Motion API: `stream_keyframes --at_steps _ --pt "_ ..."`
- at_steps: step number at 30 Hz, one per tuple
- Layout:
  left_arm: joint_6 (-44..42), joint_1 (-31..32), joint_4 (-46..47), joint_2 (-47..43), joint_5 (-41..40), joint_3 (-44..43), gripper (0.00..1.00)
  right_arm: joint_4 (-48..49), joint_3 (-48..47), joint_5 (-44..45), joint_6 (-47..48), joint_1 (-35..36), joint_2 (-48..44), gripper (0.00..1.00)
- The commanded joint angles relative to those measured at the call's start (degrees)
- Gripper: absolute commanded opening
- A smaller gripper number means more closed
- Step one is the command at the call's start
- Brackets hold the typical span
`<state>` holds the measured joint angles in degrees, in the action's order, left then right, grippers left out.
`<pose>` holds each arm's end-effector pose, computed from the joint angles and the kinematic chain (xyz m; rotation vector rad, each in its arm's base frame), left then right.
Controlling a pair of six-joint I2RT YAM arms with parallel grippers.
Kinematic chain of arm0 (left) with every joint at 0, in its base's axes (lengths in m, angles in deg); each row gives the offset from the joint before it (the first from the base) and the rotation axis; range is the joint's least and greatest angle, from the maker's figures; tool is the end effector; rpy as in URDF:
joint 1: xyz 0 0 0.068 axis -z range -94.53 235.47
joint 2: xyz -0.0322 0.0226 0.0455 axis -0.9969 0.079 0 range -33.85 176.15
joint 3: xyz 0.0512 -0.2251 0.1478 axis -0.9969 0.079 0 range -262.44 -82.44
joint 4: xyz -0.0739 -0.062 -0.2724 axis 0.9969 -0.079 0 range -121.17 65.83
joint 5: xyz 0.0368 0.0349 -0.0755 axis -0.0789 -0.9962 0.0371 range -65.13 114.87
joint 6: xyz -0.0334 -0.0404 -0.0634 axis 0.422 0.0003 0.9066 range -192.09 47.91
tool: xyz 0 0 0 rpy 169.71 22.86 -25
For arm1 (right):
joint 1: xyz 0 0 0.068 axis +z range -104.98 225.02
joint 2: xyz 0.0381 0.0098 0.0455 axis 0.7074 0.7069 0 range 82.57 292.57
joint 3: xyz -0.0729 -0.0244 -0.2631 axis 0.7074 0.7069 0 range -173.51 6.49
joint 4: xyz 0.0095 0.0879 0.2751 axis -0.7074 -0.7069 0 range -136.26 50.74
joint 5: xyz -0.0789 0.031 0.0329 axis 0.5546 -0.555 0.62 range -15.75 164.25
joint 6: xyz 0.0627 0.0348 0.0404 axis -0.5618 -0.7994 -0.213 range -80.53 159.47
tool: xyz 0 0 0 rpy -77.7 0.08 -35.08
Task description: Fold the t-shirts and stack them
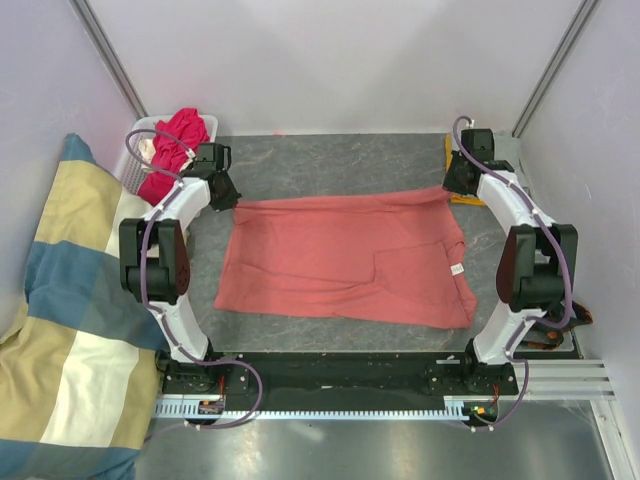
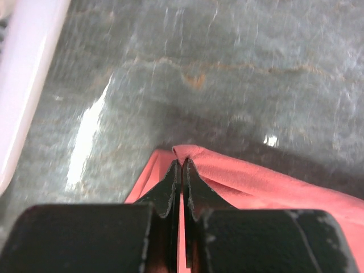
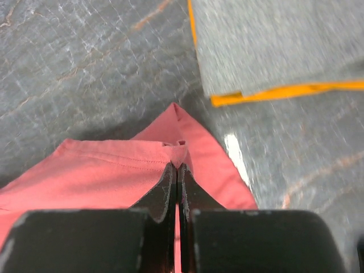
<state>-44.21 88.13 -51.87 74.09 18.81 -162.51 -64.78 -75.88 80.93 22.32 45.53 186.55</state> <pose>0.4541 -0.0136 0.1710 -0.5937 2.4640 -0.0772 0.4599 -0.0043 0.2194 0.3993 2.3525 0.0061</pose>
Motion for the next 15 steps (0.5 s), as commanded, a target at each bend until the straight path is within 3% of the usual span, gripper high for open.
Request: stream_keyframes --at_steps 1,15 --pt "-1.9 -0.5 -0.2 -8.0 -3.0 3.3 0.02 -1.1 4.6 3.4 -3.6 -0.3 -8.3 0.0" --pt "-1.9 -0.5 -2.8 -17.2 -2.3 14.3 0.02 -4.3 21.5 -0.4 -5.6 -0.2 -23.9 0.0"
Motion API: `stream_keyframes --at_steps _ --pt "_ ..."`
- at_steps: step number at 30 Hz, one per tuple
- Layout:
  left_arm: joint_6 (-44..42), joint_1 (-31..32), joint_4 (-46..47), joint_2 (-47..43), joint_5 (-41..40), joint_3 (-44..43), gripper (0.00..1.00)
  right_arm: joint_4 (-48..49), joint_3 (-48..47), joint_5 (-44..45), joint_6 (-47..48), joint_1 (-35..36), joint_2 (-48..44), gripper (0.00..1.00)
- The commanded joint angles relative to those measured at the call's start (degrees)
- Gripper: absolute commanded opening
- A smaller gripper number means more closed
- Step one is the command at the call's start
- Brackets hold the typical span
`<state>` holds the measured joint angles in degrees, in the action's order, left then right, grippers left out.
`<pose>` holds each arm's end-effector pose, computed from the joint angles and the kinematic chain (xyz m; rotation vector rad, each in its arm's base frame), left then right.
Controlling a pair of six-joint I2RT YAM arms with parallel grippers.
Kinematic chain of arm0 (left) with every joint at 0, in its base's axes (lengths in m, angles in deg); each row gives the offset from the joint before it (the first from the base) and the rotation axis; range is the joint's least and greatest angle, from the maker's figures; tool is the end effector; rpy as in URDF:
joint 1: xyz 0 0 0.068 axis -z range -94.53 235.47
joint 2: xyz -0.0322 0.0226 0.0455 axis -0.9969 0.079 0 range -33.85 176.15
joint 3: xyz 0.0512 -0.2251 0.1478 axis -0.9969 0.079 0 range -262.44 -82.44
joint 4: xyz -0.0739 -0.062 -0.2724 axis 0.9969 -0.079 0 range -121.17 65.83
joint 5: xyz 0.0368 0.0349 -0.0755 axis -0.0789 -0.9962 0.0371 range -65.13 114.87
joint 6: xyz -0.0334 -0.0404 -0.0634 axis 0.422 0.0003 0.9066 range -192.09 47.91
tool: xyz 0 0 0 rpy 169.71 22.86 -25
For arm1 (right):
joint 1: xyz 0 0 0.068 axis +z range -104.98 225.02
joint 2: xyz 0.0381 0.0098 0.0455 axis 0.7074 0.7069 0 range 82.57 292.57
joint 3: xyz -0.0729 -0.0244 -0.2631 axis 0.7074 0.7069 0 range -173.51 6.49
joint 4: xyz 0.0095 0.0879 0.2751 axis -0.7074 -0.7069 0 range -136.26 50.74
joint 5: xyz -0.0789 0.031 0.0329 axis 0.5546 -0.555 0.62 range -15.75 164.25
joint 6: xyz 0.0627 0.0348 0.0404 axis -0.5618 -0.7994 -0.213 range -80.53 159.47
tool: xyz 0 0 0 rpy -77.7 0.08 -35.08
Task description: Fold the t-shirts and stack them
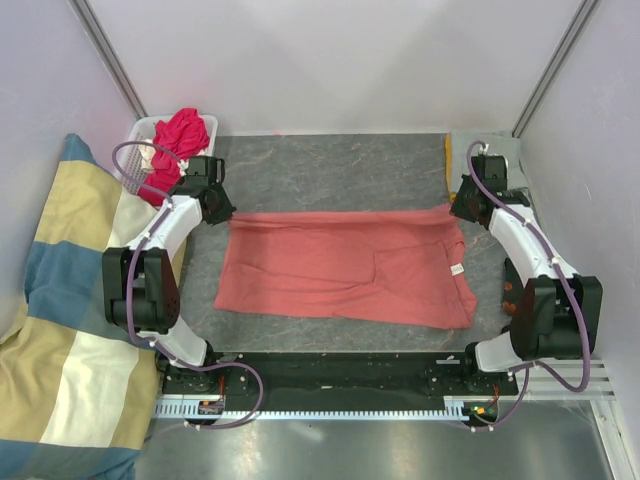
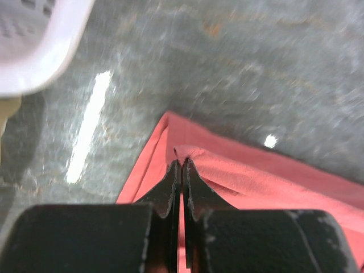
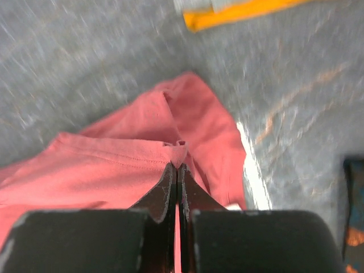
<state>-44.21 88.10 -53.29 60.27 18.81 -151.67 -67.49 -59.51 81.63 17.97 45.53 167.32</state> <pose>0.3982 -0.0108 0.1996 -0.5901 2.4377 -0.0861 0.3736 -0.0059 0.2404 0.4933 2.3305 0.0283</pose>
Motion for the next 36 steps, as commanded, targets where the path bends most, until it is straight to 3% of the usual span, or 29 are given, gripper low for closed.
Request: stream_keyframes --at_steps 1,14,36 --pt "-1.9 -0.5 -1.5 -3.9 -2.7 4.2 0.02 -1.7 6.2 -1.7 -1.6 -0.2 -5.7 0.0" --pt "1.1 -0.5 -2.9 -10.5 -3.5 13.1 0.02 -7.5 14.6 -5.3 -2.0 -0.3 -19.4 0.0" --pt "4.0 -0.5 -4.7 -18.9 -4.0 20.4 0.02 -11.2 20.5 -8.4 -4.9 -0.3 -25.6 0.0"
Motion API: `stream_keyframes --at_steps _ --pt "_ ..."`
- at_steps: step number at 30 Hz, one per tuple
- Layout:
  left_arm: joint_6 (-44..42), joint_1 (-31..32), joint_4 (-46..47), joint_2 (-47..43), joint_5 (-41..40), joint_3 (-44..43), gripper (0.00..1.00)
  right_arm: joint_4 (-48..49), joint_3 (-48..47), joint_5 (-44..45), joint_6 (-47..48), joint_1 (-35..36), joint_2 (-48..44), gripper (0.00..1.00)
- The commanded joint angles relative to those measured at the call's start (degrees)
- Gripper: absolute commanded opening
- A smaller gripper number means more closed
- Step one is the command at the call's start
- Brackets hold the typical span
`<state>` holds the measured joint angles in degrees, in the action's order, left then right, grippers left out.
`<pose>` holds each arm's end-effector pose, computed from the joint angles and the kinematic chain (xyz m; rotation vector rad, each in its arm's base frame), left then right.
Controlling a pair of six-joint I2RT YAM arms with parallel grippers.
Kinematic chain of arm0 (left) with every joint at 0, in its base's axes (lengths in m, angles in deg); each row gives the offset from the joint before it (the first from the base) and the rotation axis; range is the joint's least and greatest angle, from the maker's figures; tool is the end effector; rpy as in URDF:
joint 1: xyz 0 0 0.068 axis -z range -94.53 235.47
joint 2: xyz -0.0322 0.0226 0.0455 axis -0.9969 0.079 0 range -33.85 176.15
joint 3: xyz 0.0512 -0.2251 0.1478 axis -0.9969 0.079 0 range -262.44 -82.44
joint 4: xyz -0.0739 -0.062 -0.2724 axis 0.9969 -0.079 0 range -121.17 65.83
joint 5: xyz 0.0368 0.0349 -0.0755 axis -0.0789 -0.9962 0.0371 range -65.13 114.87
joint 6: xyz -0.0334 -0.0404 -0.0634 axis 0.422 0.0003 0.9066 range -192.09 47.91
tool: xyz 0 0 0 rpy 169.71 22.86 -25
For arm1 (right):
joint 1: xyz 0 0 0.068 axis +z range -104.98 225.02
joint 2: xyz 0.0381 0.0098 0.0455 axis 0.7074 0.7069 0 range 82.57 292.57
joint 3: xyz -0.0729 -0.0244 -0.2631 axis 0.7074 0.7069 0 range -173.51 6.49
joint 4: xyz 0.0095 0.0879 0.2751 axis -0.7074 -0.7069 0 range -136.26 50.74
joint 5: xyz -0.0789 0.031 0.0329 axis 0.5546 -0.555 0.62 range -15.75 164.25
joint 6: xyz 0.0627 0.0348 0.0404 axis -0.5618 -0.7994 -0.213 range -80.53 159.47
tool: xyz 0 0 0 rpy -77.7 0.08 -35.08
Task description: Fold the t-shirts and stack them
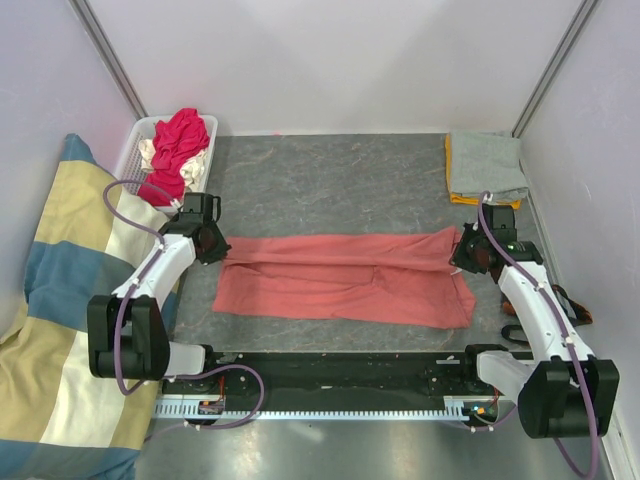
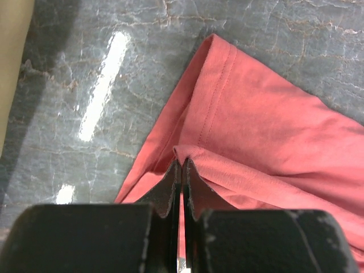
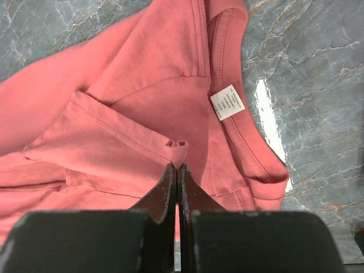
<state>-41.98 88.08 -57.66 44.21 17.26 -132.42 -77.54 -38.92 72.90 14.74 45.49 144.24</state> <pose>0.3043 -0.0045 0.1694 -0.6679 2.5434 -0.0197 0.2585 0.0038 0.2093 0.5234 2.4803 0.2058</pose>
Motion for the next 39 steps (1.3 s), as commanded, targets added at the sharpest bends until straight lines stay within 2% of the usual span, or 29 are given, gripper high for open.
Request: stream_keyframes --at_steps 1,16,18,19,20,23,25,28,32,39 --pt "1.8 -0.4 -0.5 -3.1 -2.4 1.5 0.02 -1.9 -0.1 0.2 -1.8 -0.2 -2.7 0.0" --pt "4.9 -0.5 -1.2 -6.2 -0.8 6.2 0.02 -4.6 0.8 -1.4 -3.1 -0.3 -3.3 0.0" --pt "5.2 -0.5 -1.4 -7.3 0.1 6.8 0.07 -5.2 0.9 -1.9 -3.5 -0.3 -3.5 0.02" --pt "5.8 -0.4 -1.5 -8.6 0.4 7.4 0.14 -5.5 1.0 -1.9 -3.8 -0.2 -3.7 0.11" --pt "6.3 -0.5 -2.0 -9.3 0.8 7.8 0.52 -5.7 0.9 -1.8 -4.2 -0.2 -4.1 0.29" --pt "8.2 -0.5 -4.0 -13.0 0.2 8.1 0.88 -6.5 0.0 -0.9 -6.0 -0.3 -6.8 0.47" --pt "9.6 -0.5 -5.3 -15.6 -0.8 7.3 0.98 -7.5 -1.5 1.0 -7.1 -0.2 -9.6 0.52" --pt "10.6 -0.5 -7.9 -21.5 -3.3 5.2 1.0 -8.0 -3.2 5.4 -7.3 -0.2 -12.7 0.55" --pt "9.9 -0.4 -8.0 -26.6 -4.8 2.3 1.0 -5.6 -3.0 4.0 -5.3 -0.3 -10.9 0.57" --pt "7.6 -0.4 -1.8 -22.4 -1.8 1.7 1.0 6.8 -1.6 -4.7 -0.7 -0.3 -0.5 0.57"
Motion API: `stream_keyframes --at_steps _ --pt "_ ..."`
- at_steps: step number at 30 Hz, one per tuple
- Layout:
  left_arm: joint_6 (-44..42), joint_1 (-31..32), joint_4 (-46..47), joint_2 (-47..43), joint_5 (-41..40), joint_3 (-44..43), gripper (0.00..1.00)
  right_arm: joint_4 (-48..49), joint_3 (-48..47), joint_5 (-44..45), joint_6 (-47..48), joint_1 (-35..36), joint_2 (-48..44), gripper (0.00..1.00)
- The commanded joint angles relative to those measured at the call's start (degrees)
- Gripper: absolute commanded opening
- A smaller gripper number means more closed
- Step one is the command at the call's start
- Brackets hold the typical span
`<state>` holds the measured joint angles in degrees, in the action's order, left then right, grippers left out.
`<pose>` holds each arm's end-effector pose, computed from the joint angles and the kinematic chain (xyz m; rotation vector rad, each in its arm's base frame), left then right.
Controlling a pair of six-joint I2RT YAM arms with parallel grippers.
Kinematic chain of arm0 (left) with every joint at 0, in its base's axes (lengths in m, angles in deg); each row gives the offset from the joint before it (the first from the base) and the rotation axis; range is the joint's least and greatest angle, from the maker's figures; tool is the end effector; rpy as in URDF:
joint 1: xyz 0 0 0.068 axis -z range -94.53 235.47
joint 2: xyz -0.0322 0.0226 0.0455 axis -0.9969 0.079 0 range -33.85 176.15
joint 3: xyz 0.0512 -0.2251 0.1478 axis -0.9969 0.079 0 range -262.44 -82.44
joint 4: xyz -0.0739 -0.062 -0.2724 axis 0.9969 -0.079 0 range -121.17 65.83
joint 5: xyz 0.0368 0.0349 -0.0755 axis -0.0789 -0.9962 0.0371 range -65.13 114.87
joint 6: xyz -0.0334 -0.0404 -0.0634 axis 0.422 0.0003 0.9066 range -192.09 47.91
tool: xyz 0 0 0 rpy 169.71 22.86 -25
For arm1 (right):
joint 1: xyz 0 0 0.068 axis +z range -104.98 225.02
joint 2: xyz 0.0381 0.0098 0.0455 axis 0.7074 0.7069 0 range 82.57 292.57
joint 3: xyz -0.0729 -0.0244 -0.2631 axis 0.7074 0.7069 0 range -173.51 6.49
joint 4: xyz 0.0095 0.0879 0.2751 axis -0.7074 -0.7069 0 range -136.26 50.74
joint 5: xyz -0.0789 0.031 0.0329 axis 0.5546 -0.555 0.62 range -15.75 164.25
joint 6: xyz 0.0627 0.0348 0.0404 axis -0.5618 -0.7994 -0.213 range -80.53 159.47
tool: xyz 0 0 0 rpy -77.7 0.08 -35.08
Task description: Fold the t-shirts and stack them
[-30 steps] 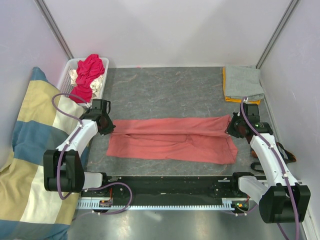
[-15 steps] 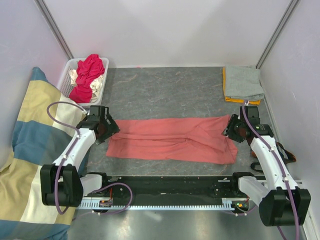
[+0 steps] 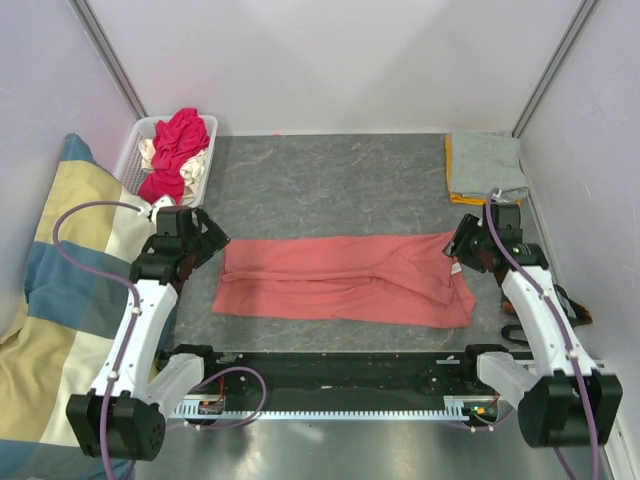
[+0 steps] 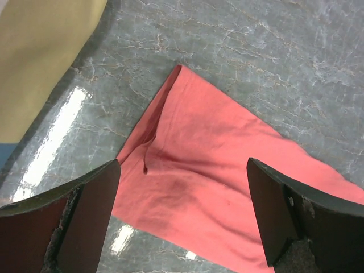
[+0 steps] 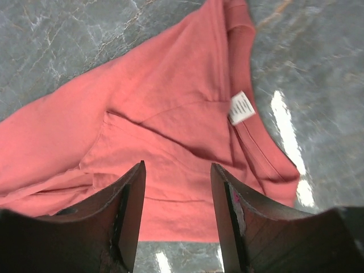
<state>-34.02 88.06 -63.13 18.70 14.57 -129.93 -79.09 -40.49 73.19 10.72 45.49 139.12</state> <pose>0.2412 0.0018 0.2593 -0.7936 2.1889 -0.1462 0.2488 0.0033 0.2379 0.5901 2.3766 0.2503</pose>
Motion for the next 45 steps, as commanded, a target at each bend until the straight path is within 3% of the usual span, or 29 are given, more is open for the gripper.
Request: stream_keyframes --at_steps 1,7,15,29,36,45 --pt "-0.3 -0.4 4.9 4.0 2.2 -0.9 1.0 9.2 -0.6 -5.4 3.7 0.5 5.9 0.57" --pt "1.0 0.2 12.3 8.1 6.4 1.1 0.98 13.7 -6.1 -8.0 6.9 7.5 17.6 0.57" --pt "0.6 4.4 15.3 15.9 7.3 -0.9 0.97 16.1 -11.5 -4.7 8.0 18.5 29.6 0.57" --pt "-0.8 4.9 15.8 14.6 6.6 2.7 0.97 19.8 -10.1 -0.4 8.1 20.6 38.3 0.52" --pt "-0.6 5.0 16.0 15.1 7.1 2.8 0.97 20.1 -9.4 -0.2 8.0 21.4 38.9 0.43" --pt "-0.4 5.0 15.9 14.9 7.1 3.8 0.97 19.4 -7.9 -0.1 7.9 21.6 37.3 0.1"
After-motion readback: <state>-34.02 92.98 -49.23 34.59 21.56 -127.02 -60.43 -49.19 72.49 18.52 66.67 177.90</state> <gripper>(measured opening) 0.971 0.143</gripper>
